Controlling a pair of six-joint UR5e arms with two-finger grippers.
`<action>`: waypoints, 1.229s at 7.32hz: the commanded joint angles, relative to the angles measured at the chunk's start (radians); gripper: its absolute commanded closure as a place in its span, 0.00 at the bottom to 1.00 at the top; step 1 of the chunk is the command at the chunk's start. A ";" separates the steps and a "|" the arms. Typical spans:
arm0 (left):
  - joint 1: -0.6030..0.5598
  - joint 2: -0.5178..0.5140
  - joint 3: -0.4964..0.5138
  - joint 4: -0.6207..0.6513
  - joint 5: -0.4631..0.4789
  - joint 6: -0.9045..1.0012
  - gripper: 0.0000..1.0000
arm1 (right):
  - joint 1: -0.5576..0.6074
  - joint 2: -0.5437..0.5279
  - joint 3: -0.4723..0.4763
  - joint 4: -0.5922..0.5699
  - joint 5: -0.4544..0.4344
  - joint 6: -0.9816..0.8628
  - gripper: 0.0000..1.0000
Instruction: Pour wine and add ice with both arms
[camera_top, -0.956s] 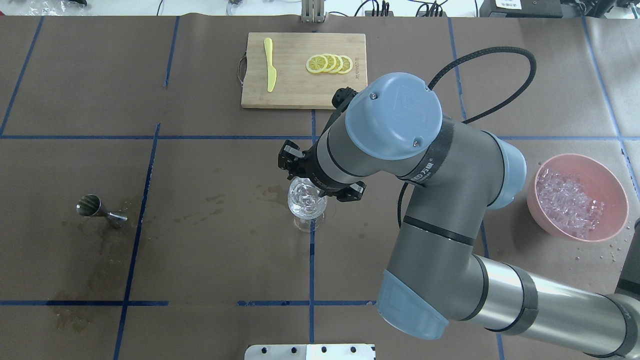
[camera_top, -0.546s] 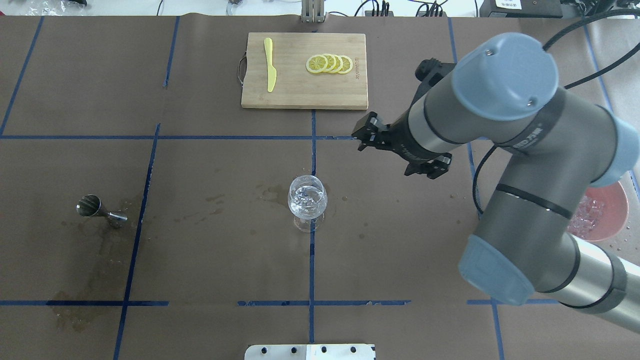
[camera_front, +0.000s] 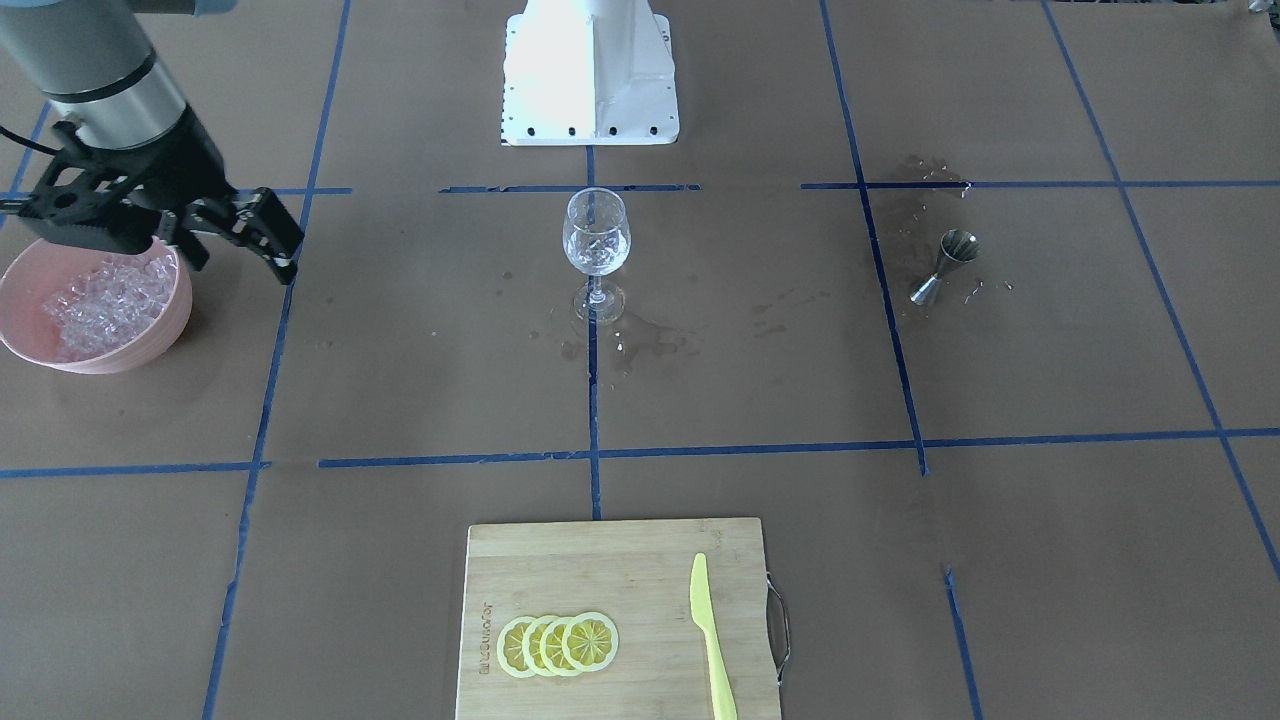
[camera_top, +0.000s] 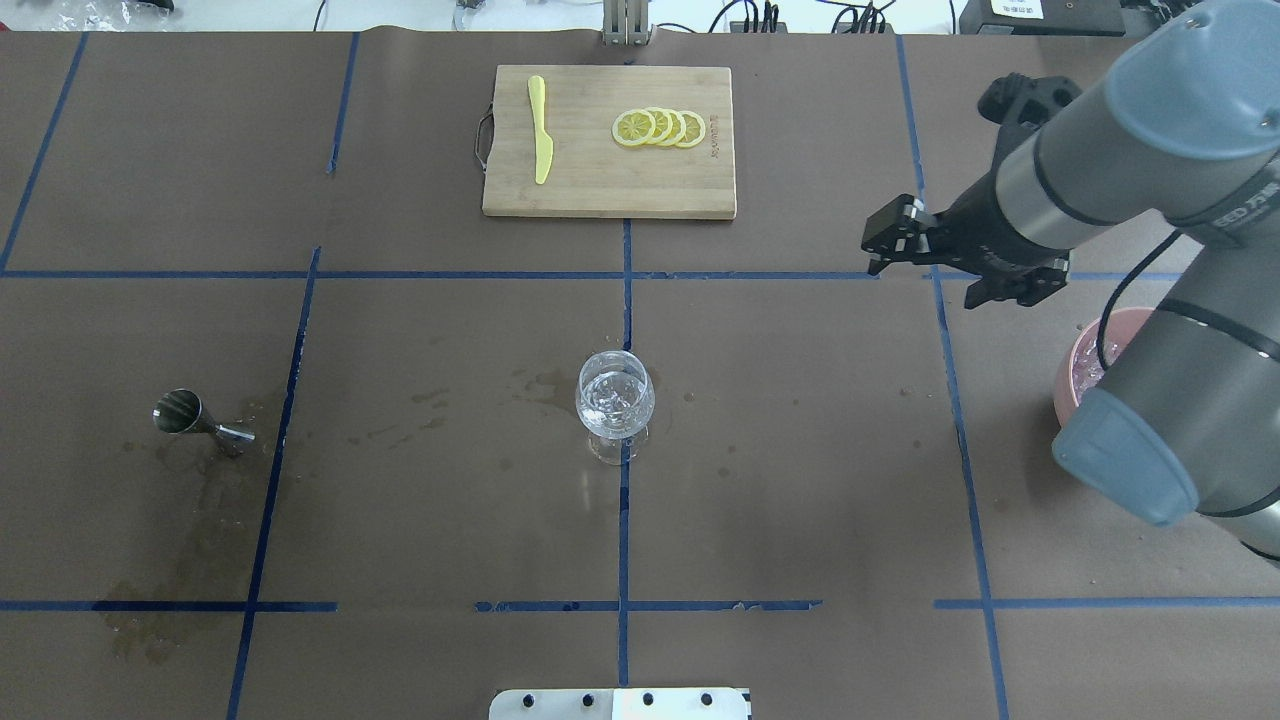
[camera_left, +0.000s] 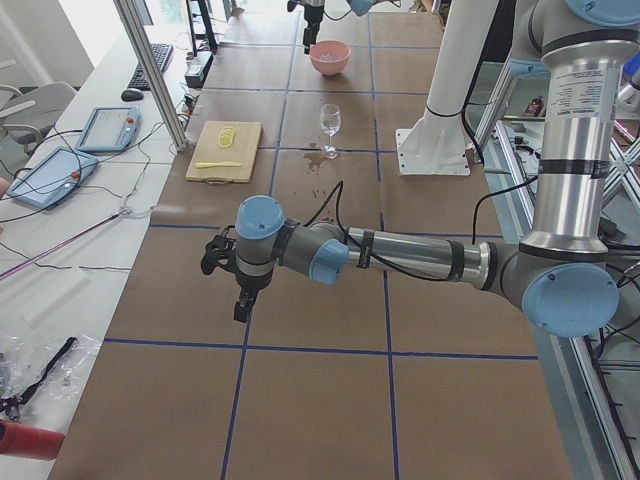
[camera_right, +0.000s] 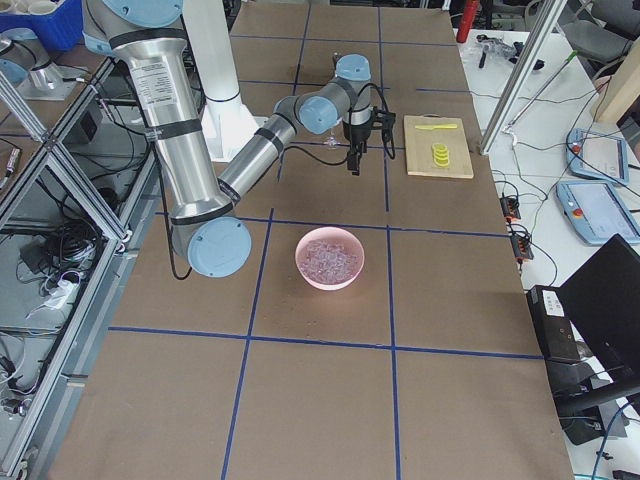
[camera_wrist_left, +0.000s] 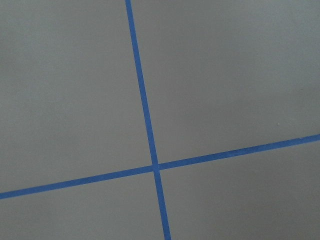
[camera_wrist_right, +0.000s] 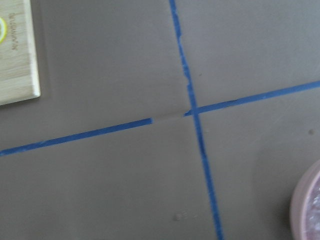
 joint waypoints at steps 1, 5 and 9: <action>0.003 -0.007 0.000 -0.020 -0.044 0.000 0.00 | 0.207 -0.053 -0.111 -0.003 0.117 -0.362 0.00; 0.004 -0.024 0.003 -0.020 -0.047 0.000 0.00 | 0.462 -0.117 -0.305 -0.029 0.237 -0.898 0.00; 0.008 -0.030 0.004 -0.006 -0.049 0.009 0.00 | 0.503 -0.108 -0.388 -0.029 0.306 -1.046 0.00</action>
